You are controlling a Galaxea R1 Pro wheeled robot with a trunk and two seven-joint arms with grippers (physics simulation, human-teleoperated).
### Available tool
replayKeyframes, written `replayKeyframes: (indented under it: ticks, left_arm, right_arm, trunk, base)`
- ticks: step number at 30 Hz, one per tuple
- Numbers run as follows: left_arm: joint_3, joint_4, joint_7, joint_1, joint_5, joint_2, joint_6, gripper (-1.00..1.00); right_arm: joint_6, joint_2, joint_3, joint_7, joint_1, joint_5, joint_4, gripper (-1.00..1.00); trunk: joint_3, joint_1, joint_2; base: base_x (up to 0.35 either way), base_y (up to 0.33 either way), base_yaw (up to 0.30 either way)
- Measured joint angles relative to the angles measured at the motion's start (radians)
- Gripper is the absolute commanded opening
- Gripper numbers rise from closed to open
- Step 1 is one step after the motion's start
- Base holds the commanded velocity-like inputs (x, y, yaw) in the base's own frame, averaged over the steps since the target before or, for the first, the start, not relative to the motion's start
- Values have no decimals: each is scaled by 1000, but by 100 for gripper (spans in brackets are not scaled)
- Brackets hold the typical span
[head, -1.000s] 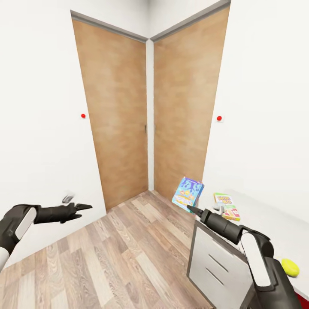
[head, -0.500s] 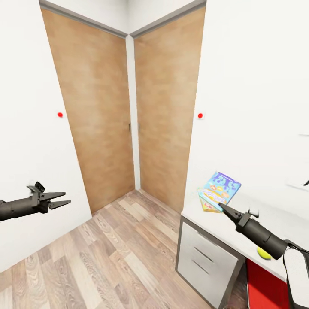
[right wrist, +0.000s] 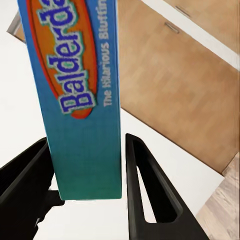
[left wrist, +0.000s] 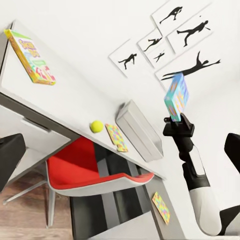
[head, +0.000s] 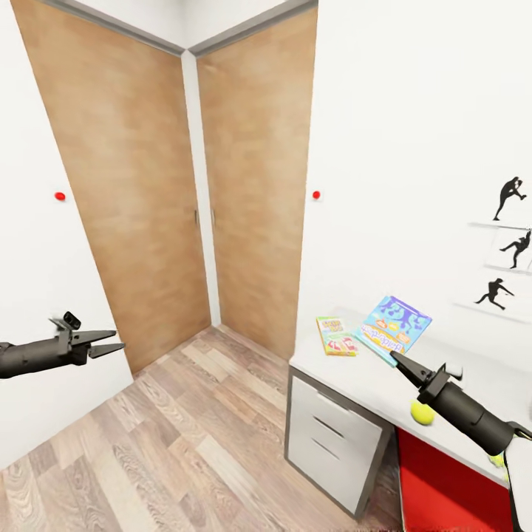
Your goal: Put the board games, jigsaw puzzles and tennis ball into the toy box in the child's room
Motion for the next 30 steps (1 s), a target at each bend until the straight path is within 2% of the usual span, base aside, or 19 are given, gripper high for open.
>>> replayKeyframes:
  ticks: [18,30]
  left_arm:
    - [3,12,0,26,0,-2,-1,100]
    - [3,12,0,26,1,-3,-1,100]
  right_arm:
    - [-13,3,0,1,2,-5,12,-100]
    - [3,2,-28,-1,2,-14,12,-100]
  trunk:
    - [-19,0,1]
    - [-23,0,1]
  base:
    - [-12,0,-181]
    - [-37,0,-28]
